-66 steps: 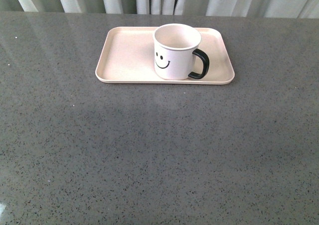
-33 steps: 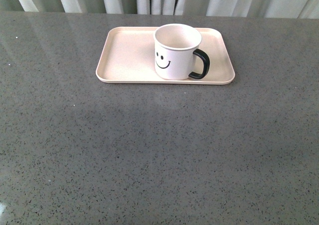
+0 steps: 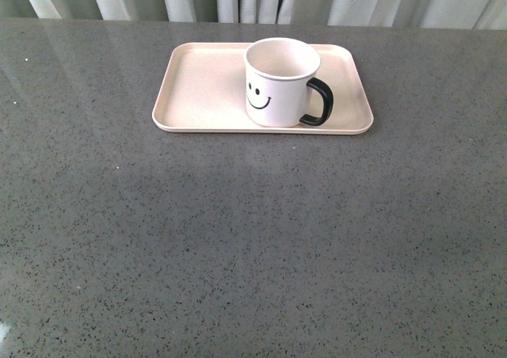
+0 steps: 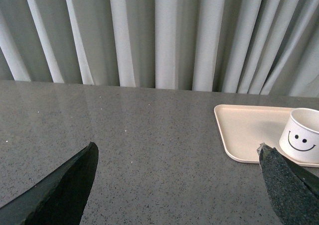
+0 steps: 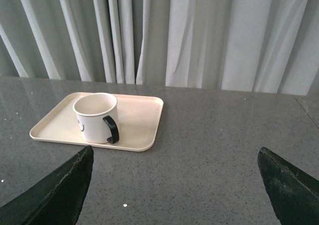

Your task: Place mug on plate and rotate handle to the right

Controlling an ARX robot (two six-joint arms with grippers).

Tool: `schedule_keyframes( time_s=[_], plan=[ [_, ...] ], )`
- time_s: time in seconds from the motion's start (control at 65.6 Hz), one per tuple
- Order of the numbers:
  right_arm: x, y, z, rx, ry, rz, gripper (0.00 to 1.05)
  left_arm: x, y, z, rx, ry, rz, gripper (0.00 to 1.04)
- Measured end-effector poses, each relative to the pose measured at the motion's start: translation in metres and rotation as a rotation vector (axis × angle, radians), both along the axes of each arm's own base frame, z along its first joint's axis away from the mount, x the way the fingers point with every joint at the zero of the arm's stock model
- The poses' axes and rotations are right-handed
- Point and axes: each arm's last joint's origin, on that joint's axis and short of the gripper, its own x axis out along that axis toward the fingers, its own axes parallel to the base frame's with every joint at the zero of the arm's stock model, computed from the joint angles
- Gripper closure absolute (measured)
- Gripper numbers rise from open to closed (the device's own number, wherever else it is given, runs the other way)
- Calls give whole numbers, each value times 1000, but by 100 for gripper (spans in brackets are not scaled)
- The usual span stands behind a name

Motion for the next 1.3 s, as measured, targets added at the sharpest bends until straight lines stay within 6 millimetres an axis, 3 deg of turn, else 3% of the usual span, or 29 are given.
schedule_keyframes(
  time_s=[0.076,0.137,0.198,0.274,0.473,0.717,0.808,0.839,0.96,1.113,1.296],
  plan=[
    [0,0,0,0,0,0,9,0,0,0,0,0,0,9],
    [1,-1,0,-69,352,254,9,0,0,0,0,0,2,9],
    [5,-1,4,-4,621,468,9,0,0,0,0,0,-2,9],
    [10,0,6,88,740,615,9,0,0,0,0,0,-2,9],
    [52,-17,37,38,638,532,9,0,0,0,0,0,-1,9],
    [140,-27,53,22,581,378,9,0,0,0,0,0,-1,9],
    [178,-20,52,38,589,343,9,0,0,0,0,0,-1,9],
    [200,-15,50,58,604,322,9,0,0,0,0,0,-1,9],
    [242,5,34,102,704,303,9,0,0,0,0,0,-1,9],
    [279,32,18,126,784,288,9,0,0,0,0,0,-1,9],
    [312,57,14,158,832,278,9,0,0,0,0,0,-1,9]
  ],
)
